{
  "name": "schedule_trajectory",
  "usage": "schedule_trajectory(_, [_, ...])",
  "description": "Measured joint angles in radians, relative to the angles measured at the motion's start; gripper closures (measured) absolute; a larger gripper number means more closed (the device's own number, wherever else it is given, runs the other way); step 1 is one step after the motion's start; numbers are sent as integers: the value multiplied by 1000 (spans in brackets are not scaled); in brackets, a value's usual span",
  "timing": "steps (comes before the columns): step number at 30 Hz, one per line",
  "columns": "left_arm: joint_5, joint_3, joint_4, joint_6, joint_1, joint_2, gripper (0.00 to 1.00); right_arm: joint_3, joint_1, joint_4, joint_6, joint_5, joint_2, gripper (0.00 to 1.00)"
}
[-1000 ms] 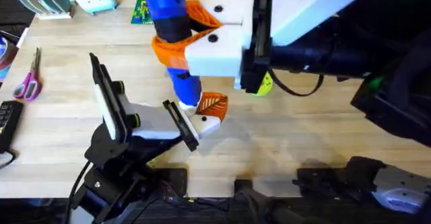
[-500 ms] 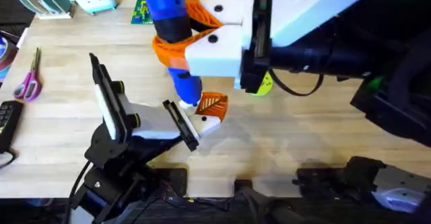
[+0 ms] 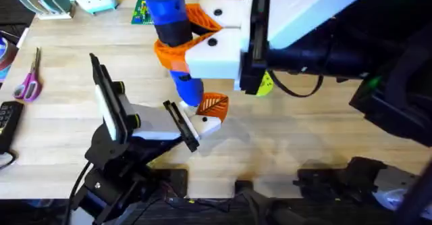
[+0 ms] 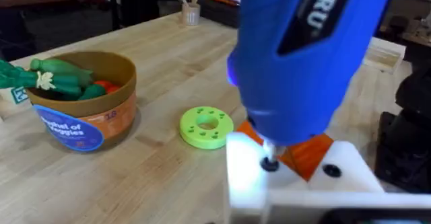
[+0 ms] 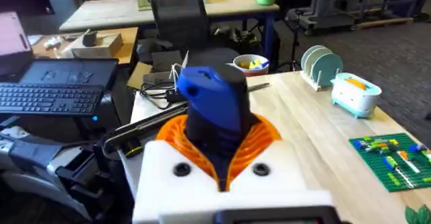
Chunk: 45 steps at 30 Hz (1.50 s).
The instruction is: Pick up the gripper from the table and insert it into the empty holder that is missing its gripper. Then pick up a screw, insert it into the mounting hole, and use the screwdriver to tighten it. Finally, clean up the table by picking up the vegetable and placing it into the bucket.
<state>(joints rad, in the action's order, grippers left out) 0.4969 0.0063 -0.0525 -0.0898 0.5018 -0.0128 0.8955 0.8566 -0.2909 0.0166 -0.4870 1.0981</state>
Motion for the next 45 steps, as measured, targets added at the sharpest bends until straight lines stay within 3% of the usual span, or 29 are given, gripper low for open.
schedule_trajectory(10, [0, 0, 0, 0, 0, 0, 988, 0, 0, -12, 3, 0, 1, 978])
schedule_trajectory(20, [0, 0, 0, 0, 0, 0, 988, 0, 0, -202, -12, 0, -4, 978])
schedule_trajectory(26, [0, 0, 0, 0, 0, 0, 988, 7, -72, -95, 38, 12, -39, 978])
schedule_trajectory(29, [0, 0, 0, 0, 0, 0, 988, 7, -161, 42, 147, 103, -37, 978])
schedule_trajectory(34, [0, 0, 0, 0, 0, 0, 988, 7, -342, 223, 409, 422, 11, 978])
schedule_trajectory(40, [0, 0, 0, 0, 0, 0, 988, 7, -530, 264, 660, 780, 166, 978])
schedule_trajectory(45, [0, 0, 0, 0, 0, 0, 988, 7, -612, 268, 849, 912, 325, 978])
